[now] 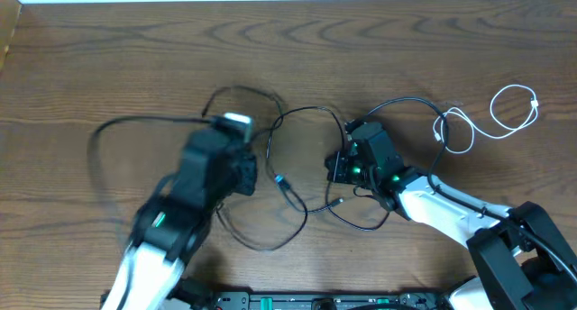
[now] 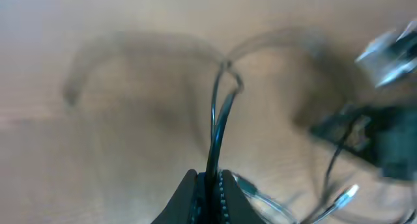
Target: Untangle cables
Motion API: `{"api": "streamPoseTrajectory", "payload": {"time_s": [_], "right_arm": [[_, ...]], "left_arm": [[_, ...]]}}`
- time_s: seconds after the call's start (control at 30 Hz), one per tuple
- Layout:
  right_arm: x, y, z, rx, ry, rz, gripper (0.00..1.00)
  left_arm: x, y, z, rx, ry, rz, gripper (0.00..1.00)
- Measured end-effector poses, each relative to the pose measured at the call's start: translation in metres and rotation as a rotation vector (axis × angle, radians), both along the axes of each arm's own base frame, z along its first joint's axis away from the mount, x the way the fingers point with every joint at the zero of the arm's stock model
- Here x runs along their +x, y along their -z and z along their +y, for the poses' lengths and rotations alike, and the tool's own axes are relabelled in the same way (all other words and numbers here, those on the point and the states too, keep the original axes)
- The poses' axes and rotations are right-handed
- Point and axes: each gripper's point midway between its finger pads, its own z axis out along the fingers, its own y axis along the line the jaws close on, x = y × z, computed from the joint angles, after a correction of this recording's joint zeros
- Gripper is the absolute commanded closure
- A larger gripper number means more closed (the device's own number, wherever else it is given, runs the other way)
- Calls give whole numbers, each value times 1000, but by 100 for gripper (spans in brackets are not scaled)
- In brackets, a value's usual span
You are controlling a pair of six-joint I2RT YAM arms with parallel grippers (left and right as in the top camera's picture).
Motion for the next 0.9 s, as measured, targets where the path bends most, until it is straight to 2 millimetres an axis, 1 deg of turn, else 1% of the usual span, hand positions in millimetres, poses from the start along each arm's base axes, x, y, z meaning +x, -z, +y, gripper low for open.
{"api": "streamPoseTrajectory", "payload": {"time_s": [0.1,0.13,0.2,0.23,0.3,0.33,0.37,0.43,0.53,0.63,0.77,0.9], "right_arm": [[3,6,-14,-43,38,12,99],[3,9,-20,-61,52,19,99],[4,14,-30,-94,80,32,99],[4,17,-38,-118,99,42,99],[4,22,-50,-155,128,60,99],[3,25,-57,-178,147,70,99],[2,27,-60,-194,155,76,99],[1,31,-71,-230,182,93,99],[3,32,-82,-262,215,90,99],[4,32,-88,-288,239,85,99],[5,32,-91,-298,252,80,99],[5,32,-91,-298,256,80,99]], "left_arm": [[-11,-53,11,-82,-47,-189,93],[-16,-75,17,-114,-67,-271,92],[-29,-114,27,-179,-100,-416,93],[-37,-134,33,-211,-115,-495,93],[-55,-168,44,-270,-139,-630,92],[-67,-187,52,-307,-155,-707,93],[-75,-198,58,-331,-170,-754,93],[-89,-213,70,-366,-210,-824,93],[-96,-219,88,-375,-296,-865,92],[-94,-211,100,-354,-372,-840,93],[-86,-183,105,-302,-424,-735,92],[-71,-142,102,-245,-458,-565,93]]}}
